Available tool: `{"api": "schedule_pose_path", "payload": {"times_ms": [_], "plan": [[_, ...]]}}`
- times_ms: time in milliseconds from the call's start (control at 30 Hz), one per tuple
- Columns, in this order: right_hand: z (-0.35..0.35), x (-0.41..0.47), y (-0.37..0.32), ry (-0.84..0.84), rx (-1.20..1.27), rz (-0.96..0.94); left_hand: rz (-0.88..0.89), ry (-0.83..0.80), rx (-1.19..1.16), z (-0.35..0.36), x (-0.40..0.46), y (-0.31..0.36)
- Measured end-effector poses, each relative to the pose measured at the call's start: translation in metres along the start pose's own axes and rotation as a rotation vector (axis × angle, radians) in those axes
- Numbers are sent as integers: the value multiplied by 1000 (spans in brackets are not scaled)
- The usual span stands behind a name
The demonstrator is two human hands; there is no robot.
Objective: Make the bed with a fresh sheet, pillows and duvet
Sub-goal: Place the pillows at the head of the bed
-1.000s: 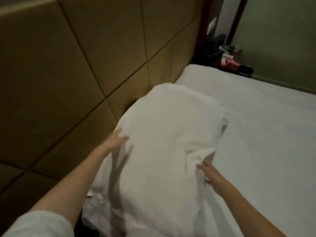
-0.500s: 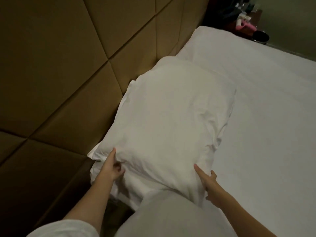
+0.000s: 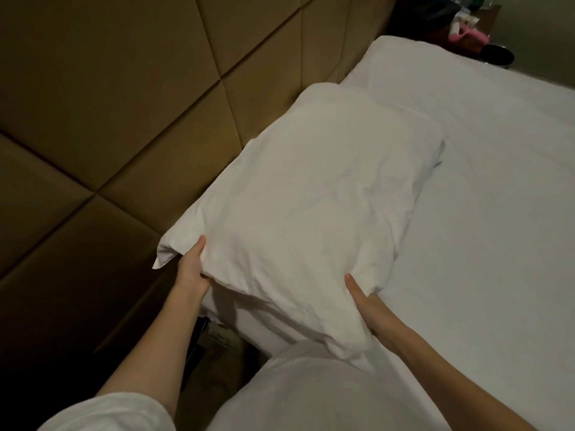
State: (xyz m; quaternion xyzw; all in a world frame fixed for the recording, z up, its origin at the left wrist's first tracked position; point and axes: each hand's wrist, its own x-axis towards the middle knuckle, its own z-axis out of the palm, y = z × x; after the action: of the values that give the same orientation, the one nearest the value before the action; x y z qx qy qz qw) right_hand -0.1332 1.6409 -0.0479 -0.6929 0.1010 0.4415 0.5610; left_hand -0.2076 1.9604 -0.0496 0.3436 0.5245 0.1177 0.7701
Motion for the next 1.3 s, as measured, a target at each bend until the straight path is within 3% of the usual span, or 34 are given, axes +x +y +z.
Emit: {"api": "schedule_pose_path", "payload": {"times_ms": [133,267,333,400,467,500,733,833,1067,1200,1300], "plan": [[7,-31,6,-57,63,-71,50,15,-14,-15,-21,-6],[-2,-57,26,-173,-32,-65,108,155,-21,-38,-37,-9],[-13,-64,43,-267,-244,6,145,302,-32,-51,-43,-10],[-25,-68,61,-354,-633,113,125,480,1,-64,-53,-9],[-41,-64,83,-384,-1057,206,46,552,45,-75,-62,-13],[-46,-60,90,-364,-1105,235,7,540,79,-78,-65,-17],[-64,-49,74,-50,-539,143,-108,354,236,-50,-91,-65],[-63,-34,64,40,-275,220,-154,272,283,-31,-93,-77],[-35,1,62,73,105,226,-194,243,320,-4,-51,-63],[-25,20,56,148,209,193,-288,202,102,-4,-34,-57],[-18,24,43,118,239,161,-240,152,-66,-10,-24,-50]]}}
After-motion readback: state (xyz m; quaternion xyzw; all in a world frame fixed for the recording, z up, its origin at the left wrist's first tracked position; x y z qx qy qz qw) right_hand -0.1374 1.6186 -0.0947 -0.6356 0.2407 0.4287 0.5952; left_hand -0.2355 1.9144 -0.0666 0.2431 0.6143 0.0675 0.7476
